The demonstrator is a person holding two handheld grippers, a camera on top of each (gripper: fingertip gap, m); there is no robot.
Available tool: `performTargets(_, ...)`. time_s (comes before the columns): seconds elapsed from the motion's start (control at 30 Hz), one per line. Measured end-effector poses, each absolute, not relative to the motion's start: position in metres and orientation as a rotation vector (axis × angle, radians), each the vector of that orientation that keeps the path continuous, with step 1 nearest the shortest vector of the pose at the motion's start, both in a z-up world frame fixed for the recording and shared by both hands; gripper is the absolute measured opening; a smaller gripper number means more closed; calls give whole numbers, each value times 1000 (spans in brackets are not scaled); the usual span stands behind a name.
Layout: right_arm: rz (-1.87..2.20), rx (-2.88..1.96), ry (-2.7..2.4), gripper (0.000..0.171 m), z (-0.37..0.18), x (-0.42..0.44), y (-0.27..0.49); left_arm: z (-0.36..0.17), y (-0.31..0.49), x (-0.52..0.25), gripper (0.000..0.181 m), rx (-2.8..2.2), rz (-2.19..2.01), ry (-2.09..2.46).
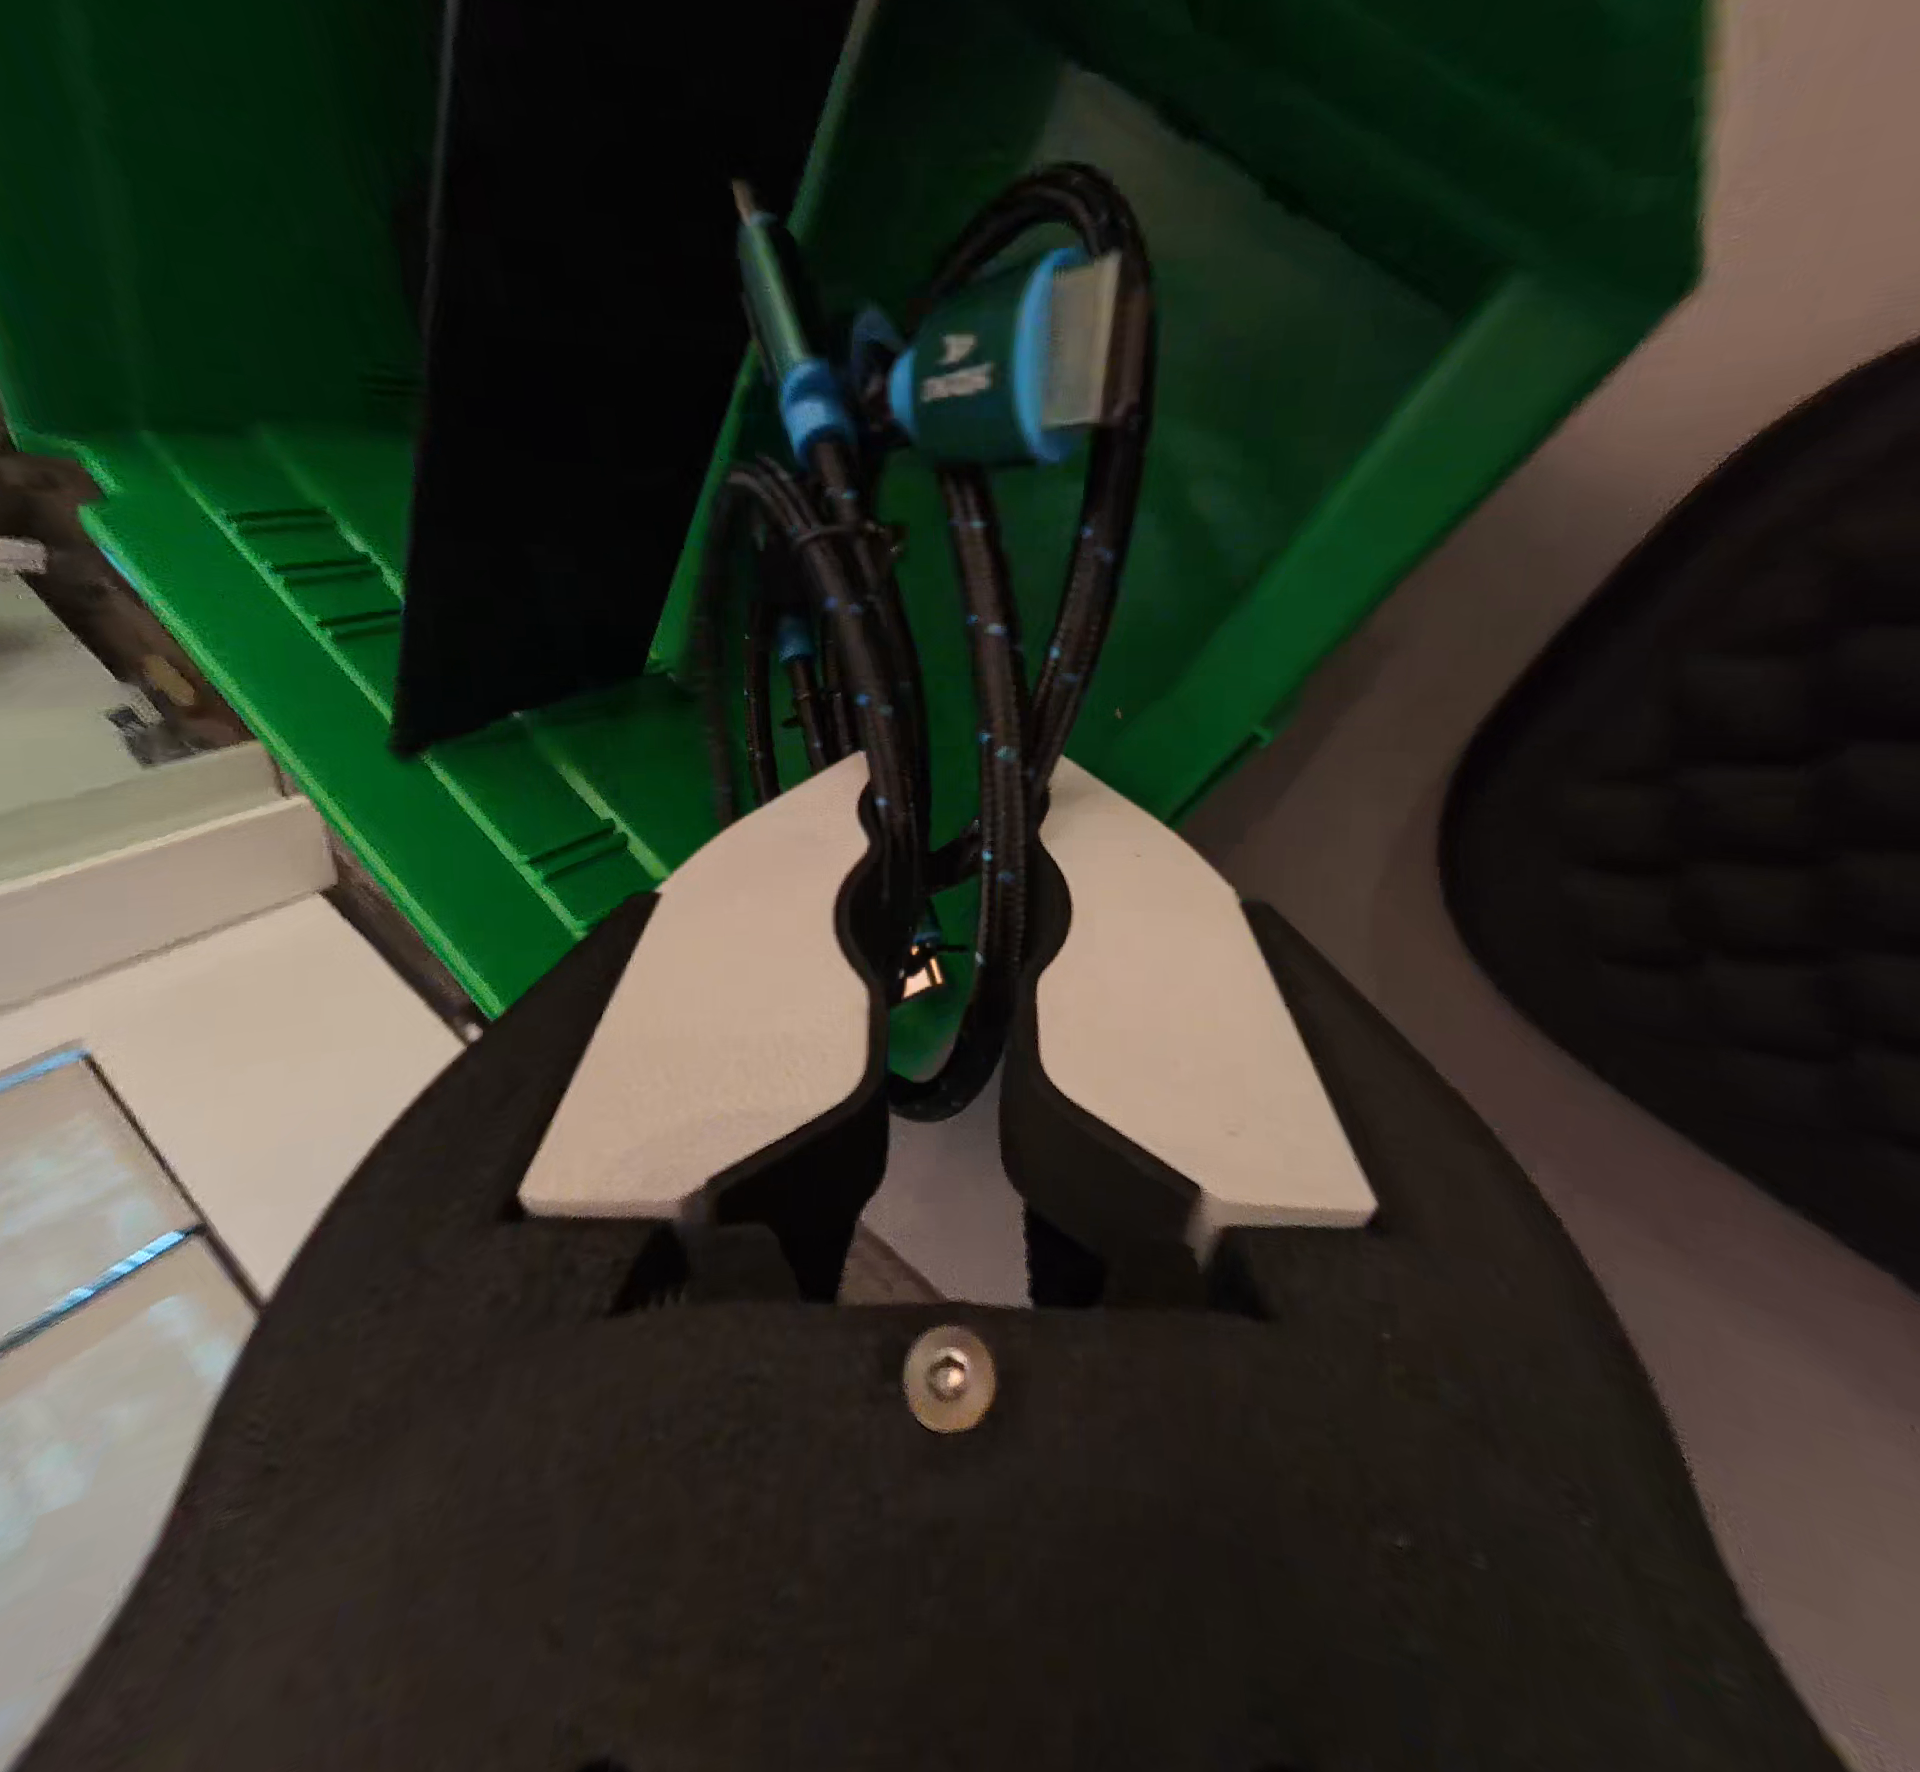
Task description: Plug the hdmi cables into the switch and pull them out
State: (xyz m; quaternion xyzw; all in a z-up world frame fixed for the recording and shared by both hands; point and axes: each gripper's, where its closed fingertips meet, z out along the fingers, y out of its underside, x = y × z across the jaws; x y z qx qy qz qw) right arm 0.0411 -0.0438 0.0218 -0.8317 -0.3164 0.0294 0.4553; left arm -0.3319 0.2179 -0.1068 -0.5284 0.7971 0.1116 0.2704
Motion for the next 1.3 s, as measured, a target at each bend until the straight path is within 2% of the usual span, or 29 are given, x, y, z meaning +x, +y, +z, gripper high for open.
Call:
performTargets(0.1, 70, -2058, -783, 44, 20, 41, -42, -104, 212, -332, 18, -1386, 274, 2193)
performTargets(0.23, 77, -2067, -789, 44, 17, 39, -40, -104, 224, -328, 40, -1534, 227, 2186)
performTargets(0.33, 79, -2083, -799, 44, 13, 38, -39, -103, 223, -336, 42, -1702, 191, 2245)
performTargets(0.43, 79, -2081, -801, 44, 13, 38, -38, -90, 217, -340, 57, -1732, 97, 2264)
performTargets(0.6, 83, -2075, -791, 44, 14, 40, -37, -65, 201, -335, 43, -1706, -124, 2220)
performTargets(0.87, 85, -2078, -808, 44, 13, 37, -38, -101, 205, -327, 41, -1677, 37, 2342)
performTargets(1.0, 87, -2078, -795, 44, 13, 40, -38, -106, 209, -315, 49, -1668, 50, 2312)
performTargets(1.13, 89, -2076, -799, 44, 13, 39, -38, -110, 207, -309, 41, -1666, 41, 2294)
performTargets(1.3, 87, -2070, -798, 44, 14, 40, -40, -68, 216, -311, 37, -1674, -144, 2128)
